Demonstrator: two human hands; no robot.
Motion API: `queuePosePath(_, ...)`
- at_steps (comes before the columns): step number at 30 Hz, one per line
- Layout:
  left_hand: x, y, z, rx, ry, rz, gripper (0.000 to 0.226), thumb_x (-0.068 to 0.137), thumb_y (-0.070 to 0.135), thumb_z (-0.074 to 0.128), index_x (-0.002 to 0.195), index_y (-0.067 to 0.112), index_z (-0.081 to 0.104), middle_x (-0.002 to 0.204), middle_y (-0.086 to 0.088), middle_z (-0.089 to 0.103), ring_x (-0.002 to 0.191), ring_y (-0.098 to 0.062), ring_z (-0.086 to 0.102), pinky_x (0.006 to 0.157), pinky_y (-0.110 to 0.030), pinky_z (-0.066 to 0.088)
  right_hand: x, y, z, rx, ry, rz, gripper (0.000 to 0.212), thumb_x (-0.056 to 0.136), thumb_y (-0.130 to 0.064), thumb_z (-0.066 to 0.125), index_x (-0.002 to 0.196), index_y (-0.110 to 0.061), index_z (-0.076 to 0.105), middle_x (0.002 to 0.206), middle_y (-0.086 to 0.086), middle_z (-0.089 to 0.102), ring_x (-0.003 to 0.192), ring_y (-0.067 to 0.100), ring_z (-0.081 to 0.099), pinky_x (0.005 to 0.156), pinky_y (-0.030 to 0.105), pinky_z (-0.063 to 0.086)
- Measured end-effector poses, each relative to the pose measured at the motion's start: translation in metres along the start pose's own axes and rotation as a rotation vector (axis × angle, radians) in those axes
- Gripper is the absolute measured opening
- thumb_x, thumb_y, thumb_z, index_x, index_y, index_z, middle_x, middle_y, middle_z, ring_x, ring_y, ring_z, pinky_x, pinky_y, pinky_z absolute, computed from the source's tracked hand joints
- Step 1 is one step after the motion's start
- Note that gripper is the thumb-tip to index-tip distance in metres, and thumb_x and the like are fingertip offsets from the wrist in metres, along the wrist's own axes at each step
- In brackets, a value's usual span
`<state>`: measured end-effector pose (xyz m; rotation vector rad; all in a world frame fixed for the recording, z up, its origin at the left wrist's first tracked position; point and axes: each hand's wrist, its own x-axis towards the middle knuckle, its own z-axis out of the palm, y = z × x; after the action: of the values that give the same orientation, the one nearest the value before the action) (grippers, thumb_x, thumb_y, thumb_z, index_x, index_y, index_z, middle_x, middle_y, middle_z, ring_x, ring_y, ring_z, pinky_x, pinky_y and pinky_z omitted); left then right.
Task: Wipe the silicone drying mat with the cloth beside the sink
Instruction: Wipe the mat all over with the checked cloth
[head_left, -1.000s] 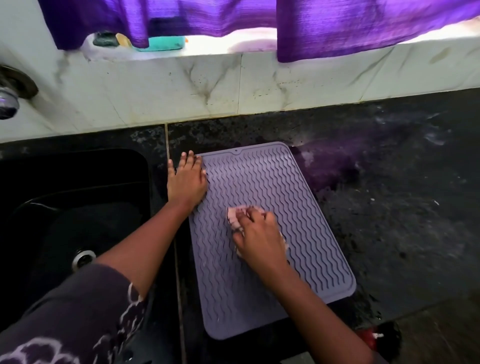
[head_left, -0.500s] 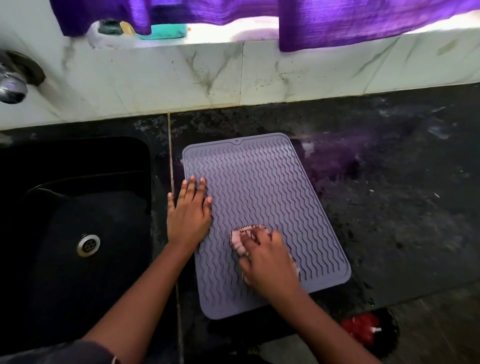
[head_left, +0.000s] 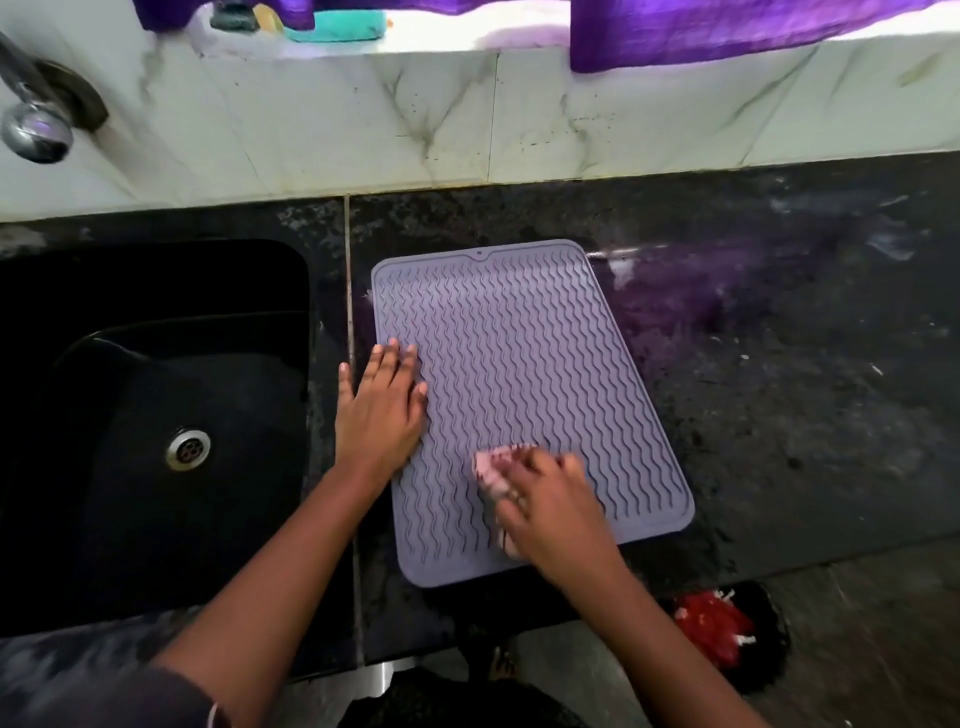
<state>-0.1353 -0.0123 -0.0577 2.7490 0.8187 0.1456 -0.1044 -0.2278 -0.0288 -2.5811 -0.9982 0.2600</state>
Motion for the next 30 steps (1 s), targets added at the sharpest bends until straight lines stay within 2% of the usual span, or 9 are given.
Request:
queuePosePath(3, -0.030, -0.001, 0.004, 0.021, -0.007, -0.002, 0.055, 0.098, 0.042, 0.022, 0.149, 0.025, 0.012, 0.158, 0.002, 0.010, 0.146, -0.015, 0.004, 0.114, -0.048, -0.006, 0.038, -0.004, -0.003, -0.032, 0.072, 0.007, 0.047, 0.090, -0.042, 0.042, 0.134, -0.028, 0.042, 0.137, 0.001, 0.042, 0.116, 0.022, 0.033, 0.091, 0.040, 0.038)
queuePosePath(7, -0.033, 0.003, 0.004, 0.034, 0.011, -0.061, 0.054, 0.098, 0.041, 0.021, 0.149, 0.026, 0.014, 0.158, 0.004, 0.012, 0.146, -0.017, 0.006, 0.114, -0.052, -0.004, 0.036, -0.013, 0.009, -0.147, -0.050, -0.047, 0.051, 0.090, -0.038, 0.045, 0.138, -0.026, 0.036, 0.145, 0.005, 0.034, 0.125, 0.030, 0.027, 0.100, 0.045, 0.029)
queuePosePath(11, -0.032, 0.004, 0.004, 0.030, 0.028, -0.069, 0.053, 0.098, 0.040, 0.023, 0.149, 0.027, 0.017, 0.157, 0.005, 0.015, 0.146, -0.017, 0.007, 0.113, -0.052, -0.005, -0.025, -0.006, 0.001, -0.174, -0.027, -0.121, 0.047, 0.079, -0.036, 0.060, 0.124, -0.023, 0.055, 0.127, 0.007, 0.053, 0.109, 0.032, 0.048, 0.084, 0.046, 0.045)
queuePosePath(15, -0.033, 0.004, 0.004, 0.016, 0.039, -0.074, 0.052, 0.099, 0.042, 0.021, 0.149, 0.028, 0.017, 0.157, 0.005, 0.015, 0.145, -0.016, 0.007, 0.113, -0.051, -0.006, -0.029, 0.014, -0.014, 0.003, -0.109, -0.118, 0.046, 0.088, -0.045, 0.036, 0.130, -0.030, 0.048, 0.122, -0.004, 0.050, 0.097, 0.011, 0.031, 0.076, 0.030, 0.036)
queuePosePath(18, -0.034, 0.004, 0.005, 0.026, 0.042, -0.079, 0.052, 0.098, 0.043, 0.020, 0.148, 0.029, 0.015, 0.157, 0.006, 0.014, 0.145, -0.016, 0.007, 0.113, -0.050, -0.007, 0.002, 0.022, -0.023, -0.032, 0.021, 0.006, 0.043, 0.093, -0.039, 0.039, 0.134, -0.026, 0.044, 0.131, -0.001, 0.045, 0.102, 0.015, 0.033, 0.080, 0.032, 0.037)
queuePosePath(21, -0.035, 0.004, 0.006, 0.027, 0.044, -0.090, 0.052, 0.099, 0.043, 0.020, 0.148, 0.030, 0.015, 0.157, 0.007, 0.014, 0.145, -0.015, 0.007, 0.113, -0.050, -0.008, 0.007, 0.023, -0.022, -0.213, -0.004, 0.082, 0.046, 0.093, -0.037, 0.039, 0.137, -0.023, 0.039, 0.140, 0.002, 0.040, 0.112, 0.024, 0.034, 0.088, 0.036, 0.036)
queuePosePath(25, -0.035, 0.003, 0.005, 0.021, 0.051, -0.099, 0.051, 0.099, 0.043, 0.020, 0.148, 0.030, 0.015, 0.157, 0.007, 0.015, 0.145, -0.015, 0.007, 0.113, -0.049, -0.009, -0.033, 0.027, -0.023, -0.294, -0.050, 0.025, 0.042, 0.089, -0.039, 0.042, 0.126, -0.020, 0.052, 0.126, 0.003, 0.051, 0.100, 0.023, 0.038, 0.079, 0.035, 0.037)
queuePosePath(27, -0.036, 0.004, 0.005, 0.022, 0.054, -0.096, 0.052, 0.099, 0.043, 0.019, 0.148, 0.030, 0.015, 0.157, 0.007, 0.015, 0.145, -0.015, 0.007, 0.113, -0.049, -0.009, -0.033, 0.037, -0.032, -0.238, -0.096, 0.011, 0.040, 0.089, -0.041, 0.040, 0.121, -0.023, 0.057, 0.116, 0.001, 0.056, 0.092, 0.018, 0.036, 0.075, 0.033, 0.036)
queuePosePath(30, -0.036, 0.004, 0.005, 0.016, 0.057, -0.093, 0.052, 0.098, 0.044, 0.019, 0.148, 0.030, 0.016, 0.157, 0.007, 0.017, 0.145, -0.015, 0.008, 0.113, -0.049, -0.009, -0.011, 0.039, -0.042, -0.039, -0.040, 0.104, 0.042, 0.091, -0.040, 0.041, 0.129, -0.025, 0.052, 0.124, -0.001, 0.055, 0.090, 0.013, 0.030, 0.071, 0.030, 0.032)
